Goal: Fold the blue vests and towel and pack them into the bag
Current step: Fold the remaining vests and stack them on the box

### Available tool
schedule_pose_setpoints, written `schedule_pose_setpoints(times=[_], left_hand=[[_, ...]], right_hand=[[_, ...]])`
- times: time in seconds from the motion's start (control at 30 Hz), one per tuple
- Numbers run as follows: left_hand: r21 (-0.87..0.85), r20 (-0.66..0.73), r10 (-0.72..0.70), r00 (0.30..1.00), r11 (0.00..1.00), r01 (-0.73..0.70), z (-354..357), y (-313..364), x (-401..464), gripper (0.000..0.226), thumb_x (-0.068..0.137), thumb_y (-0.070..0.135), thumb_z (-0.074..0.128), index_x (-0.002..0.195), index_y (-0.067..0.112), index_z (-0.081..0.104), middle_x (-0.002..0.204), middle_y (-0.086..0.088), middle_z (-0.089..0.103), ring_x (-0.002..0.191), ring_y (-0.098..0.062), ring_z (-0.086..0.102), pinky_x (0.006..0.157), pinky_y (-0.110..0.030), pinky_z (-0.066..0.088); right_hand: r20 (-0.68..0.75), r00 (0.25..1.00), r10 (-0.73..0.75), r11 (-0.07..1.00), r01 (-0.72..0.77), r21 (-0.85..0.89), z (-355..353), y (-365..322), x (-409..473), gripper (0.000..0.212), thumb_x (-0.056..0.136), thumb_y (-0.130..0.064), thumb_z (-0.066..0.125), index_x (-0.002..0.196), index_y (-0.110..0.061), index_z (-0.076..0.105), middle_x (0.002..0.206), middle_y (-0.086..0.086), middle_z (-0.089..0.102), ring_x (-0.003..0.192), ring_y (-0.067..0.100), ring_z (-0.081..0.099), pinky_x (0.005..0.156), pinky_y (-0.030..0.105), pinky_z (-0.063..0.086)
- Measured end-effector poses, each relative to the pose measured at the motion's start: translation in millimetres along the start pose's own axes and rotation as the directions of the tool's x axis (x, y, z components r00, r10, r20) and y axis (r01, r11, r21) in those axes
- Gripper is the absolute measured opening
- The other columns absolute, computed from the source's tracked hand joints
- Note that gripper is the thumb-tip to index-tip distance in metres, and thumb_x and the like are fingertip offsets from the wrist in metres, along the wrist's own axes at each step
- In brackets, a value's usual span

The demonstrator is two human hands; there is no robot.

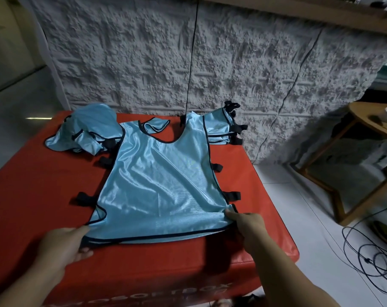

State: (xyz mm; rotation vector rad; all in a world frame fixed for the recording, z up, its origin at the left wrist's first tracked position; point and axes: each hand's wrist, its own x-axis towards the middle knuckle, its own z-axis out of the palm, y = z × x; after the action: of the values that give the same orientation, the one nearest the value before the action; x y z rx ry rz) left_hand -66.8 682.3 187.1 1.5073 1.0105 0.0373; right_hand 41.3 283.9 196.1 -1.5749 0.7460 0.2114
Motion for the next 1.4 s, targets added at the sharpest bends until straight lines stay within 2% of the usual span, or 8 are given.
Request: schedule_pose_setpoints(times=[0.23, 0.4, 0.57, 0.67, 0.8, 0.9, 1.2, 1.4], left_hand=[[0.079, 0.011, 0.127, 0.992, 0.989, -0.127, -4, -4, -6, 0.008, 0.091, 0.001, 0.069, 0.085, -0.003, 0.073, 0.078, -0.022, 0.073, 0.066, -0.032, 0.067, 0.062, -0.039, 0.059], [0.059, 0.013, 0.135, 0.991, 0.989, -0.136, -3, -6, 2, 0.008, 0.092, 0.001, 0.066, 0.09, -0.002, 0.072, 0.078, -0.023, 0.073, 0.066, -0.033, 0.067, 0.062, -0.041, 0.058], [0.05, 0.038, 0.159, 0.987, 0.986, -0.161, -3, -6, -2, 0.008, 0.093, -0.002, 0.064, 0.096, 0.002, 0.069, 0.089, -0.023, 0.073, 0.076, -0.036, 0.071, 0.065, -0.043, 0.059], [0.031, 0.003, 0.207, 0.978, 0.978, -0.207, -4, -3, -4, 0.015, 0.091, -0.004, 0.064, 0.097, 0.009, 0.059, 0.096, -0.021, 0.068, 0.081, -0.038, 0.07, 0.062, -0.045, 0.06], [-0.174, 0.065, 0.184, 0.981, 0.97, -0.17, -5, 3, -9, 0.016, 0.095, -0.001, 0.062, 0.09, 0.009, 0.05, 0.098, -0.024, 0.062, 0.08, -0.033, 0.064, 0.055, -0.038, 0.058], [-0.269, 0.123, 0.157, 0.98, 0.956, -0.12, -8, 6, -11, 0.008, 0.096, -0.001, 0.06, 0.092, 0.005, 0.057, 0.099, -0.019, 0.061, 0.08, -0.028, 0.062, 0.049, -0.029, 0.057], [-0.087, 0.263, 0.165, 0.951, 0.985, -0.147, -14, 0, -21, 0.013, 0.098, -0.001, 0.058, 0.099, 0.001, 0.071, 0.107, -0.019, 0.067, 0.077, -0.029, 0.062, 0.058, -0.035, 0.057], [0.029, 0.243, 0.166, 0.956, 0.984, -0.178, -25, -4, -20, 0.022, 0.099, 0.001, 0.059, 0.095, 0.008, 0.079, 0.112, -0.012, 0.067, 0.08, -0.03, 0.065, 0.061, -0.038, 0.059]], right_hand=[[-0.022, 1.0, -0.008, 0.998, 0.007, -0.068, -2, 0, 1, 0.041, 0.075, -0.034, 0.088, 0.071, -0.002, 0.063, 0.053, 0.007, 0.046, 0.041, 0.017, 0.039, 0.044, 0.027, 0.034], [0.126, 0.988, 0.084, 0.993, -0.094, 0.074, -10, -7, -5, 0.018, 0.081, -0.005, 0.069, 0.095, 0.007, 0.067, 0.065, 0.014, 0.054, 0.046, 0.023, 0.048, 0.042, 0.027, 0.039], [0.098, 0.995, 0.03, 1.0, -0.029, -0.007, -17, -5, -11, 0.013, 0.081, 0.006, 0.072, 0.089, 0.015, 0.066, 0.069, 0.019, 0.061, 0.059, 0.031, 0.059, 0.058, 0.036, 0.054], [0.073, 0.994, -0.086, 0.996, 0.085, 0.017, -15, -3, -12, 0.009, 0.08, 0.006, 0.071, 0.089, 0.006, 0.068, 0.077, 0.02, 0.064, 0.069, 0.031, 0.062, 0.068, 0.041, 0.055], [0.112, 0.977, -0.18, 0.965, 0.153, 0.214, -17, -6, -20, 0.024, 0.084, 0.005, 0.07, 0.088, -0.015, 0.056, 0.075, 0.012, 0.063, 0.063, 0.022, 0.06, 0.054, 0.029, 0.053], [0.188, 0.961, -0.203, 0.961, 0.158, 0.228, -20, -5, -24, 0.017, 0.086, -0.001, 0.072, 0.086, -0.009, 0.058, 0.068, 0.009, 0.061, 0.051, 0.015, 0.056, 0.045, 0.023, 0.046], [0.028, 0.964, -0.265, 0.962, 0.263, 0.069, -18, 2, -20, 0.017, 0.09, -0.002, 0.065, 0.082, -0.01, 0.054, 0.071, 0.012, 0.051, 0.064, 0.023, 0.049, 0.056, 0.032, 0.048], [0.049, 0.921, -0.386, 0.921, 0.383, 0.068, -18, 5, -25, 0.015, 0.093, -0.008, 0.07, 0.086, 0.003, 0.062, 0.065, 0.013, 0.058, 0.053, 0.019, 0.048, 0.046, 0.026, 0.043]])
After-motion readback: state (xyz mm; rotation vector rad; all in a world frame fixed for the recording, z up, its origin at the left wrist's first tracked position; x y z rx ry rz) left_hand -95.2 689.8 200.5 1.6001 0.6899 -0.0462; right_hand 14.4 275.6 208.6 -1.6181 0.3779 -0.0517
